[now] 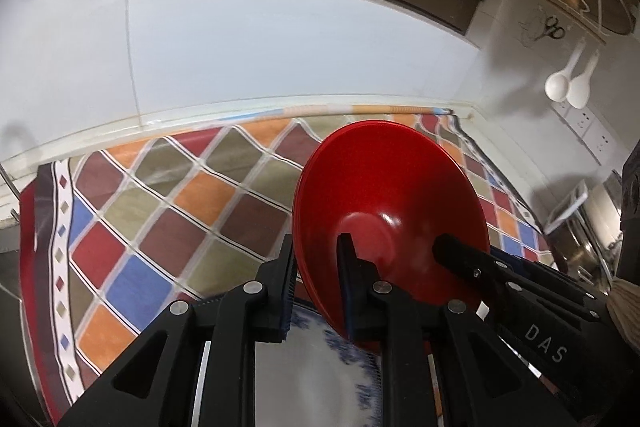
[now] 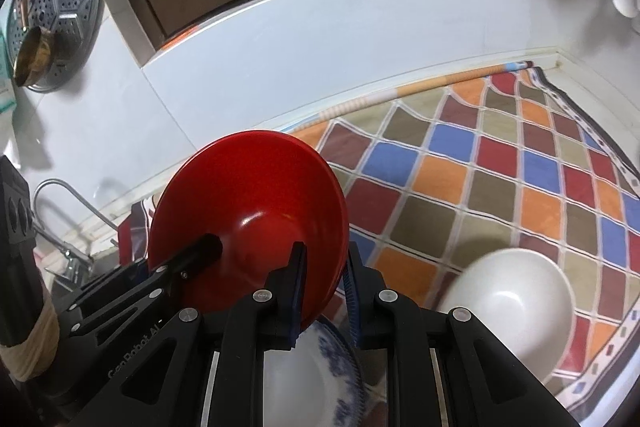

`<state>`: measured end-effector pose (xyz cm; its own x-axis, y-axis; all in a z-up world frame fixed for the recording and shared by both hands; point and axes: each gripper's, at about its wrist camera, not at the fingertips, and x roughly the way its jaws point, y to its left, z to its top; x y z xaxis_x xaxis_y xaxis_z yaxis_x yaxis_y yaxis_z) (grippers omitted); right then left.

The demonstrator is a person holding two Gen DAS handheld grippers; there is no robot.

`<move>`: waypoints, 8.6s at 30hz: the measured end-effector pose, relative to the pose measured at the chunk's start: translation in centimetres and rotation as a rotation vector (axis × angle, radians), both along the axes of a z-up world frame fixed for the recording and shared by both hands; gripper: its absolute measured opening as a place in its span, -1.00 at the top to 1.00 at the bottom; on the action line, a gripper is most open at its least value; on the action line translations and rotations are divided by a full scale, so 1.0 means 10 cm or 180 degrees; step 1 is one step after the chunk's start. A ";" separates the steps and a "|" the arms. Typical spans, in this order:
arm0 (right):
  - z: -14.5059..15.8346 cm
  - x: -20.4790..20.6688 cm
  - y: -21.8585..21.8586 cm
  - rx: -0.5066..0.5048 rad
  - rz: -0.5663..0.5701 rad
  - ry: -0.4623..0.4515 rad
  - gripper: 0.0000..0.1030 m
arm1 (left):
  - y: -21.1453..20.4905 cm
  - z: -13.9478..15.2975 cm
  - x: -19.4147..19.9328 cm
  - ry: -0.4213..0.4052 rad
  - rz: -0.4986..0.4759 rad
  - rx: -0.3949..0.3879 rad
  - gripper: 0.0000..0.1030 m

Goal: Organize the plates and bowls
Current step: 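Lift the red bowl and lower it into the white bowl, then grip the nested bowl stack with both grippers and carry it onto the plates, then lower the bowl stack onto the blue-and-white plates and open both grippers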

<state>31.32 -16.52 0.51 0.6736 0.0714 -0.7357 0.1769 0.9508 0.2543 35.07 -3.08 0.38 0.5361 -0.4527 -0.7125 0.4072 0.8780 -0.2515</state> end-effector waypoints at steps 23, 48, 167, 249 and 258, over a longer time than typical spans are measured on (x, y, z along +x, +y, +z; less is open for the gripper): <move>0.07 -0.74 -1.09 0.0018 -0.0430 0.0009 0.62 | -1.10 -0.11 -0.53 0.0184 -0.0408 0.0070 0.61; -0.52 -0.76 -1.54 0.0134 -0.0304 0.0481 0.62 | -1.47 -0.64 -0.61 0.0541 -0.0217 0.0339 0.61; -0.57 -0.48 -1.01 0.0346 0.0218 0.0664 0.41 | -0.51 -0.42 -0.48 0.0922 0.0439 0.0219 0.37; -0.66 -0.74 0.61 -0.0160 0.0406 0.0595 -0.28 | 1.12 -0.34 -1.14 0.0086 0.0999 0.0663 -0.72; -0.35 -1.34 0.53 -0.0648 0.0397 -0.0066 -0.60 | 1.02 -0.16 -1.76 -0.0282 0.1110 0.0829 -0.89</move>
<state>17.93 -11.22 -2.99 0.6839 0.0067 -0.7295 0.0515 0.9970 0.0575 17.47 7.15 -1.23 0.6891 -0.0455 -0.7232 0.0854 0.9962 0.0188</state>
